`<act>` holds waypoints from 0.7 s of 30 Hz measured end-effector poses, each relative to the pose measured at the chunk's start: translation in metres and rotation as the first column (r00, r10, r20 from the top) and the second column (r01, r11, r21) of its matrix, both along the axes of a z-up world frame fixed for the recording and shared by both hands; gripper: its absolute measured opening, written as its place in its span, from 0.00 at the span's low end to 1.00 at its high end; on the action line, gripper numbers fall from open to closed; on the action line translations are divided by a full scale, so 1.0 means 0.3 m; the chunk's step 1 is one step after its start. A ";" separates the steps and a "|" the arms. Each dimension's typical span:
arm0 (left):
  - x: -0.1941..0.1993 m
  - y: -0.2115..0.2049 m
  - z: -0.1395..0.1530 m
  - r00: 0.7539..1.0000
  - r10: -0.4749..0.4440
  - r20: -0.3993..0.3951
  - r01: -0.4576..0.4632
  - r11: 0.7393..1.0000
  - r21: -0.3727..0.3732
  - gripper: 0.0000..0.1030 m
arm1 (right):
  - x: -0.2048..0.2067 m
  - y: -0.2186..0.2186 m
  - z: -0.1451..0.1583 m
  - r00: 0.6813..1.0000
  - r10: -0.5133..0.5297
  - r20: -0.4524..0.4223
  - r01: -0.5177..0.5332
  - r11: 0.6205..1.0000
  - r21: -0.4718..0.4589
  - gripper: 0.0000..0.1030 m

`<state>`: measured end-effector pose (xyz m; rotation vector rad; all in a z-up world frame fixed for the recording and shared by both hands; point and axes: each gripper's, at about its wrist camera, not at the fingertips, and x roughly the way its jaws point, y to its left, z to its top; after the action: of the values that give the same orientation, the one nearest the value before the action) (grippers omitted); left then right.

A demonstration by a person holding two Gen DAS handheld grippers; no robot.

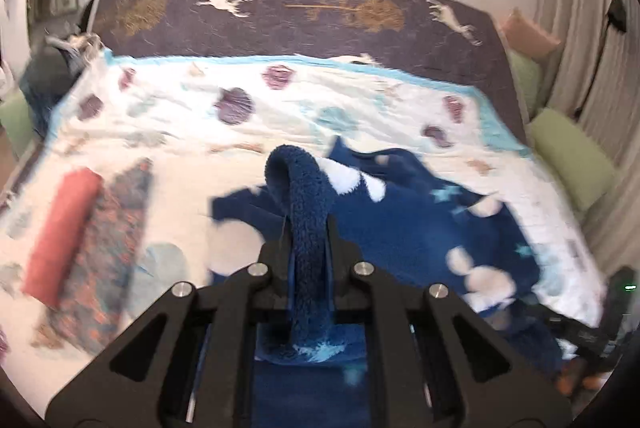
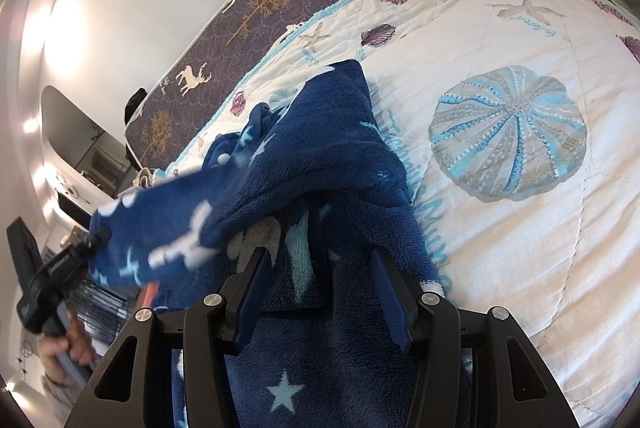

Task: Fold small clothes

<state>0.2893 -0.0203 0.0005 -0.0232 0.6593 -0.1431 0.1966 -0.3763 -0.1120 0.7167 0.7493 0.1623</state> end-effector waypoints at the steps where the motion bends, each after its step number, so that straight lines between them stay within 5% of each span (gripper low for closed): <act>1: 0.035 0.017 -0.045 1.000 0.012 -0.016 -0.011 0.999 0.043 0.15 | 0.000 0.000 0.000 1.000 0.000 0.000 0.000 1.000 0.000 0.52; 4: 0.105 0.072 -0.214 0.987 0.040 -0.156 -0.028 0.997 0.079 0.23 | -0.001 0.000 0.001 1.000 -0.001 -0.001 0.001 1.000 -0.004 0.51; 6: 0.121 0.124 -0.311 0.964 0.063 -0.258 -0.057 0.998 0.028 0.26 | -0.004 0.006 0.009 1.000 -0.012 -0.001 0.012 1.000 -0.022 0.52; 9: 0.079 0.174 -0.322 0.974 0.064 -0.216 -0.082 0.994 -0.075 0.39 | -0.040 0.027 0.067 0.998 -0.008 0.054 0.013 0.996 -0.083 0.51; 12: 0.059 0.169 -0.284 0.978 0.088 -0.191 -0.103 0.992 -0.069 0.40 | -0.043 0.100 0.144 0.984 0.122 0.132 -0.101 0.982 -0.157 0.29; 16: 0.013 0.115 -0.199 0.995 -0.009 -0.099 -0.009 0.984 -0.178 0.42 | 0.071 0.239 0.145 0.975 0.224 -0.002 -0.214 0.928 -0.306 0.18; 18: 0.020 0.041 -0.227 0.989 -0.074 -0.128 0.060 0.993 -0.103 0.49 | 0.150 0.264 0.112 0.979 0.195 -0.064 -0.205 0.917 -0.341 0.18; 21: 0.067 -0.036 -0.359 0.984 0.011 -0.180 0.018 0.987 0.160 0.54 | 0.219 0.207 0.072 0.994 0.044 -0.103 -0.079 0.925 -0.370 0.04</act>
<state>0.3094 -0.0312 -0.1071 0.1221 0.8506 -0.0913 0.2622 -0.3142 -0.0903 0.3376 0.8629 0.0399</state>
